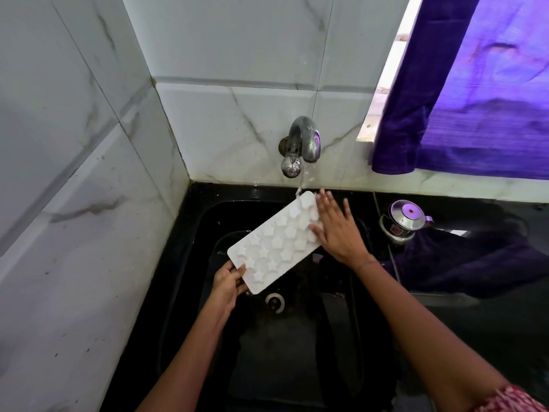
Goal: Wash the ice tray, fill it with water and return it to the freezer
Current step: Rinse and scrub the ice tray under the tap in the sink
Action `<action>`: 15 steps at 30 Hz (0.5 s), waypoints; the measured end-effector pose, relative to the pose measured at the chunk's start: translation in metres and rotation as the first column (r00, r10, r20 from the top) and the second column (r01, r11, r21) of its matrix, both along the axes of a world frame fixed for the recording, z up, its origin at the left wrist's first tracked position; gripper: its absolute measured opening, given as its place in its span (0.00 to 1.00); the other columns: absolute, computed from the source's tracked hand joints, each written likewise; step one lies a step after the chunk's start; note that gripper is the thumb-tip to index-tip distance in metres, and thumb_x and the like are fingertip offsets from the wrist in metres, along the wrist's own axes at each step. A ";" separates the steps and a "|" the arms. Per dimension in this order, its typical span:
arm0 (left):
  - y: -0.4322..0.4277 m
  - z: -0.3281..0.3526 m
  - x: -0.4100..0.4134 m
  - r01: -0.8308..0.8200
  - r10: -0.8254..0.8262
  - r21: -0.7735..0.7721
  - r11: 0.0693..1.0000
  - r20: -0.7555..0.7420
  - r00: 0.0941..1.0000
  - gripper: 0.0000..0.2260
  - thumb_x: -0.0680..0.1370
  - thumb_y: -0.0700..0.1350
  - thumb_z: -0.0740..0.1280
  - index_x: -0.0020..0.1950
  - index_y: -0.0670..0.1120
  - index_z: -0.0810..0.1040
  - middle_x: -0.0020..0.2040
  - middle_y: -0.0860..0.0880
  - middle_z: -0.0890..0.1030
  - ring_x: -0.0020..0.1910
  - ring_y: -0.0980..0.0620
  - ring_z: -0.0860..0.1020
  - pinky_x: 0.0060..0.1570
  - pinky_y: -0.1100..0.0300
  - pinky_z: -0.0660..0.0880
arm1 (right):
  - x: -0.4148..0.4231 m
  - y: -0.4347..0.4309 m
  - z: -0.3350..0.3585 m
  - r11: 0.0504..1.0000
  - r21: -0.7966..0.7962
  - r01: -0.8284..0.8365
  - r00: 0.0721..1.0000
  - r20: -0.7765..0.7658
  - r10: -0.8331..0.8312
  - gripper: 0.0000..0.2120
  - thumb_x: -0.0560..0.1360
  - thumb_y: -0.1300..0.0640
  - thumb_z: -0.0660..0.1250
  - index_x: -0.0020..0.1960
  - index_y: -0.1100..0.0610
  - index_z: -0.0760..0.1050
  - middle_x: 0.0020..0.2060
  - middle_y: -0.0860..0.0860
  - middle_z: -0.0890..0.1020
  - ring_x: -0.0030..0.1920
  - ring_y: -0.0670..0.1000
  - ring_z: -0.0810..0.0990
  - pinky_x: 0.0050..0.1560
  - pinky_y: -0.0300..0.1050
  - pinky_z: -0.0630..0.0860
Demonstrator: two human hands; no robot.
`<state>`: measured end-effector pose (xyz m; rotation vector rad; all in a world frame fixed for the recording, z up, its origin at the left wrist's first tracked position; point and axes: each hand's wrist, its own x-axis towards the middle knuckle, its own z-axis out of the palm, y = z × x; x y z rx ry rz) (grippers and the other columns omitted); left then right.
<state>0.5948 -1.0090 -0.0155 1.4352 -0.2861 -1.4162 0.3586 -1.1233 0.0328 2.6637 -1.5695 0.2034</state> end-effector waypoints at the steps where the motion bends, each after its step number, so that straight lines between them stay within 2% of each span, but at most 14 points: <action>1: 0.001 0.001 -0.002 0.010 -0.010 -0.010 1.000 0.006 1.000 0.15 0.79 0.33 0.60 0.65 0.40 0.70 0.47 0.47 0.80 0.42 0.49 0.79 0.29 0.62 0.79 | 0.001 -0.006 0.005 0.998 0.014 0.060 0.998 0.028 -0.060 0.40 0.75 0.35 0.29 0.77 0.60 0.44 0.77 0.55 0.48 0.77 0.51 0.42 0.75 0.52 0.36; 3: 0.002 0.003 -0.008 0.011 -0.011 -0.036 0.999 0.007 1.000 0.14 0.79 0.33 0.60 0.64 0.40 0.71 0.48 0.47 0.79 0.43 0.49 0.79 0.28 0.63 0.78 | 0.013 -0.011 0.011 0.994 0.004 0.108 0.993 0.047 -0.108 0.40 0.75 0.35 0.29 0.77 0.60 0.44 0.77 0.55 0.47 0.77 0.52 0.42 0.75 0.52 0.38; 5: 0.001 0.004 -0.016 -0.004 0.004 -0.057 0.998 0.000 1.000 0.13 0.79 0.33 0.60 0.62 0.42 0.71 0.47 0.47 0.80 0.43 0.49 0.79 0.28 0.63 0.78 | 0.035 -0.007 0.011 0.996 -0.010 0.089 0.995 0.041 -0.089 0.36 0.77 0.38 0.35 0.77 0.60 0.44 0.77 0.57 0.47 0.77 0.53 0.43 0.76 0.54 0.41; 9: -0.007 0.011 -0.027 0.003 -0.004 -0.111 0.994 -0.018 1.000 0.09 0.78 0.33 0.60 0.55 0.43 0.75 0.45 0.47 0.81 0.41 0.50 0.80 0.32 0.61 0.79 | 0.094 0.031 -0.007 0.986 0.010 -0.164 0.984 0.066 0.163 0.31 0.78 0.45 0.42 0.76 0.61 0.50 0.76 0.57 0.50 0.77 0.54 0.47 0.75 0.57 0.51; 11: -0.008 0.013 -0.025 0.003 -0.003 -0.127 0.992 0.007 1.000 0.08 0.80 0.36 0.59 0.50 0.45 0.77 0.44 0.45 0.81 0.39 0.51 0.81 0.34 0.60 0.80 | 0.114 0.046 -0.017 0.951 -0.017 -0.309 0.951 0.011 0.310 0.29 0.78 0.46 0.45 0.76 0.59 0.54 0.76 0.56 0.55 0.76 0.53 0.52 0.75 0.56 0.51; 13: -0.006 0.012 -0.019 0.002 0.002 -0.140 0.990 0.025 1.000 0.09 0.80 0.37 0.59 0.51 0.46 0.78 0.45 0.46 0.82 0.40 0.52 0.82 0.36 0.59 0.80 | 0.120 0.049 -0.019 0.913 -0.032 -0.406 0.913 -0.048 0.404 0.29 0.79 0.46 0.47 0.76 0.58 0.55 0.76 0.54 0.57 0.76 0.52 0.54 0.75 0.54 0.51; 15: -0.005 0.013 -0.011 -0.007 0.011 -0.144 0.990 0.026 1.000 0.09 0.79 0.36 0.60 0.53 0.46 0.77 0.42 0.48 0.84 0.40 0.52 0.82 0.33 0.60 0.79 | 0.119 0.043 -0.018 0.913 -0.027 -0.408 0.913 -0.014 0.407 0.31 0.79 0.41 0.46 0.76 0.57 0.54 0.76 0.54 0.55 0.77 0.52 0.51 0.75 0.54 0.49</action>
